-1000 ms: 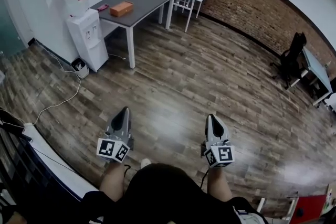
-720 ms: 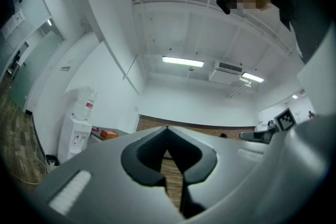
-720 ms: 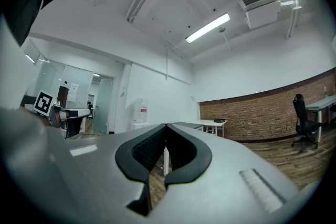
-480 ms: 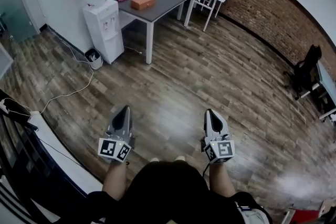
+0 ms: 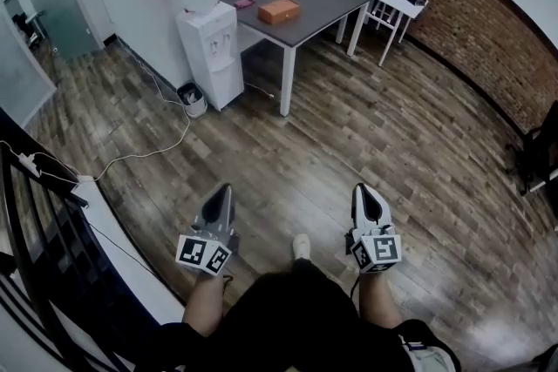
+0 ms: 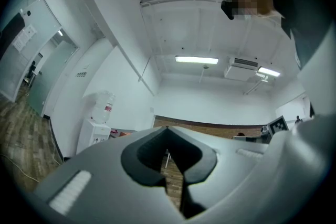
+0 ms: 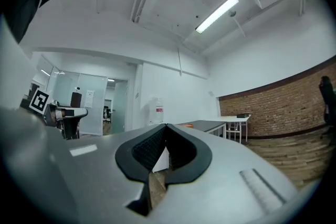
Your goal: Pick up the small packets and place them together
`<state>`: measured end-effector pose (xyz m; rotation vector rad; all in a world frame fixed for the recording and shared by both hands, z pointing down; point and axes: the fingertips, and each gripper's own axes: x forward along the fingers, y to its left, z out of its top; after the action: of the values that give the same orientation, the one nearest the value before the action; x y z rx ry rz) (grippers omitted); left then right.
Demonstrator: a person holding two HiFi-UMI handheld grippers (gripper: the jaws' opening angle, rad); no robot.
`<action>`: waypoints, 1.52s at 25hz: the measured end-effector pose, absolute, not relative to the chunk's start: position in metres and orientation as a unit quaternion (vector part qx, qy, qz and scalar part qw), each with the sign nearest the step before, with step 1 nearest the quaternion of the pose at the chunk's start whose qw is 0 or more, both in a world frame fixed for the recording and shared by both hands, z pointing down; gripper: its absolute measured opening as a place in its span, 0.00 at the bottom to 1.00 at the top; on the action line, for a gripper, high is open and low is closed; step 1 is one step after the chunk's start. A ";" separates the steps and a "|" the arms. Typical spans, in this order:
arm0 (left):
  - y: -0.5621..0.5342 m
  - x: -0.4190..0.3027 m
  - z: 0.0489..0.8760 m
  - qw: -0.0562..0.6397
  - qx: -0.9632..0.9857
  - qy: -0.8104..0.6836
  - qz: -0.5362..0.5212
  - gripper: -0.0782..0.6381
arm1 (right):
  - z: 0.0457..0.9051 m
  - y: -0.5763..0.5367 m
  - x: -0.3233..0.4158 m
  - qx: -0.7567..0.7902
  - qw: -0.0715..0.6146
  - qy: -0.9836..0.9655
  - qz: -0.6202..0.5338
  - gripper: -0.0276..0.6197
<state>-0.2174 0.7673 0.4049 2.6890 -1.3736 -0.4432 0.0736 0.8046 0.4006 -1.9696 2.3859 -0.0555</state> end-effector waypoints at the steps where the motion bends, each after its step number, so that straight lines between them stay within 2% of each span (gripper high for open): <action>1: 0.762 -0.216 0.404 0.043 0.879 -0.452 -0.145 0.11 | 0.406 0.796 0.076 -0.636 0.026 0.771 -0.022 0.05; 17: 0.652 -0.165 0.379 0.007 0.868 -0.479 -0.128 0.11 | 0.420 0.675 0.150 -0.629 0.077 0.773 -0.026 0.05; 24: 0.626 -0.131 0.379 0.004 0.864 -0.486 -0.128 0.11 | 0.419 0.644 0.185 -0.620 0.070 0.781 -0.023 0.05; 33: 0.596 -0.116 0.400 0.024 0.866 -0.487 -0.111 0.11 | 0.416 0.611 0.182 -0.612 0.029 0.790 -0.002 0.05; 38: 0.555 -0.124 0.397 0.019 0.867 -0.484 -0.120 0.11 | 0.414 0.577 0.177 -0.618 0.029 0.785 -0.004 0.05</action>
<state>-0.1239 0.5550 0.3975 2.6909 -1.5008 -0.3714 0.1773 0.5769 0.4143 -1.9084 2.4230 -0.0117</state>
